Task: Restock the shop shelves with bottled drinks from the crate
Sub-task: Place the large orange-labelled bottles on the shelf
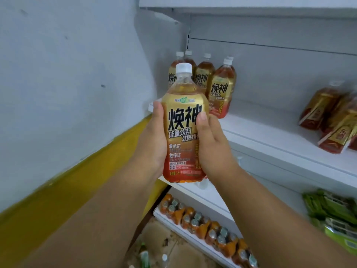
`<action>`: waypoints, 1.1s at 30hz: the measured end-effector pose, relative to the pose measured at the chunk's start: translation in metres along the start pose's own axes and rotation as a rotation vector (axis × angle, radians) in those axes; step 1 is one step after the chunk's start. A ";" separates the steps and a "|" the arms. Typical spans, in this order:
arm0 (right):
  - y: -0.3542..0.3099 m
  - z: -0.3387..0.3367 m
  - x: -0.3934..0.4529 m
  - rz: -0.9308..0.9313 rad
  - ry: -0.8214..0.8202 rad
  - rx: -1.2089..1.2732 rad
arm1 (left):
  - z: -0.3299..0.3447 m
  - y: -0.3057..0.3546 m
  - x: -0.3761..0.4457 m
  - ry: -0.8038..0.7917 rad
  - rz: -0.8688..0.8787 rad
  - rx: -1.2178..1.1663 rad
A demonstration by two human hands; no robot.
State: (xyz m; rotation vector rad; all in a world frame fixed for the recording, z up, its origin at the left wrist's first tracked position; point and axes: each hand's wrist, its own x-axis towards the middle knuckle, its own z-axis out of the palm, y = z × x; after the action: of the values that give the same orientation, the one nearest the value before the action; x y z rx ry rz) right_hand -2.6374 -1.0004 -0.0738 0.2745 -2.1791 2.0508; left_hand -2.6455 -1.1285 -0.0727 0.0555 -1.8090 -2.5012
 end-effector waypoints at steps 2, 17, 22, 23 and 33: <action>0.003 0.020 0.009 -0.009 0.053 -0.051 | -0.018 0.003 0.014 -0.029 -0.009 -0.009; 0.020 0.109 0.052 -0.149 0.344 -0.159 | -0.076 0.021 0.082 -0.108 0.042 0.170; 0.017 0.108 0.062 -0.177 0.307 -0.183 | -0.075 0.021 0.094 -0.021 0.141 0.245; 0.017 0.107 0.065 -0.177 0.287 -0.188 | -0.076 0.022 0.096 -0.010 0.147 0.249; 0.025 0.081 0.098 -0.121 0.174 -0.377 | -0.073 0.015 0.127 -0.013 0.122 0.326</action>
State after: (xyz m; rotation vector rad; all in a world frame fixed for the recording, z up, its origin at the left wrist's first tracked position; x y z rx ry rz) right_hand -2.7365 -1.0840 -0.0817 0.1718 -2.3157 1.5012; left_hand -2.7671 -1.2107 -0.0809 -0.0569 -2.1359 -2.1102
